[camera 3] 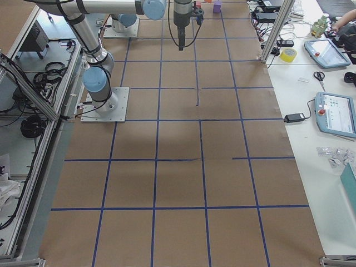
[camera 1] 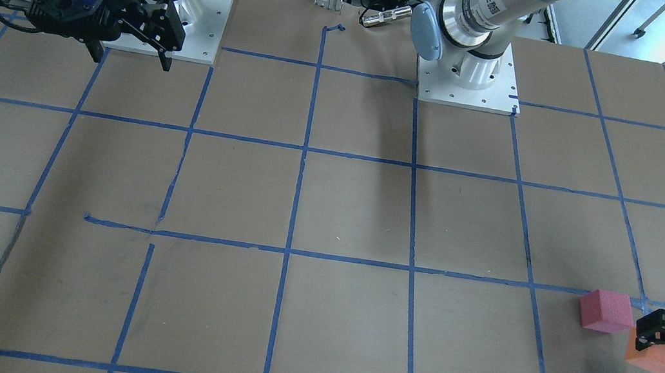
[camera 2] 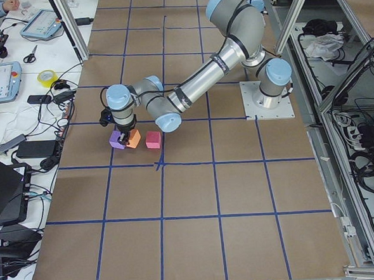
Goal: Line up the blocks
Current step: 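Lower the orange cube between the purple and pink cubes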
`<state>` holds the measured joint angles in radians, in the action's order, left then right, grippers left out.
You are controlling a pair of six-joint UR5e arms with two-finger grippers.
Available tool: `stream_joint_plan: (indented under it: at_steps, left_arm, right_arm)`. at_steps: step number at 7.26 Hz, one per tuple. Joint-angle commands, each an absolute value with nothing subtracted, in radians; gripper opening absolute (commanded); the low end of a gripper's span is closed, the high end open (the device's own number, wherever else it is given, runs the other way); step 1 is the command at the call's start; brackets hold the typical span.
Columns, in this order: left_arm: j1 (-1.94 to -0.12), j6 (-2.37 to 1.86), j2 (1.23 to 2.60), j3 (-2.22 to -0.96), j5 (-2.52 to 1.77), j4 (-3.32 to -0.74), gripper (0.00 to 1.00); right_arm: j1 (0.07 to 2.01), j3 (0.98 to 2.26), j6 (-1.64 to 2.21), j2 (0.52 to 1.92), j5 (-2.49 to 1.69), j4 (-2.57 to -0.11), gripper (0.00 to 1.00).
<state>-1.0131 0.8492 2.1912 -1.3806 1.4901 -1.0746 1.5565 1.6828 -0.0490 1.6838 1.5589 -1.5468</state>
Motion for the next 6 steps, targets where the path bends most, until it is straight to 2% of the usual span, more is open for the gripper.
stream_joint_plan:
  at_steps: [1, 6]
  left_arm:
    - [-1.012, 0.845, 2.204, -1.393, 1.488, -1.066, 0.21]
    - [-1.012, 0.692, 2.221, -1.434, 1.427, -1.063, 0.21]
  right_arm:
    - [1.555, 1.683, -0.049, 1.683, 1.559, -1.546, 1.0]
    - [1.557, 1.683, -0.046, 1.686, 1.559, -1.546, 1.0]
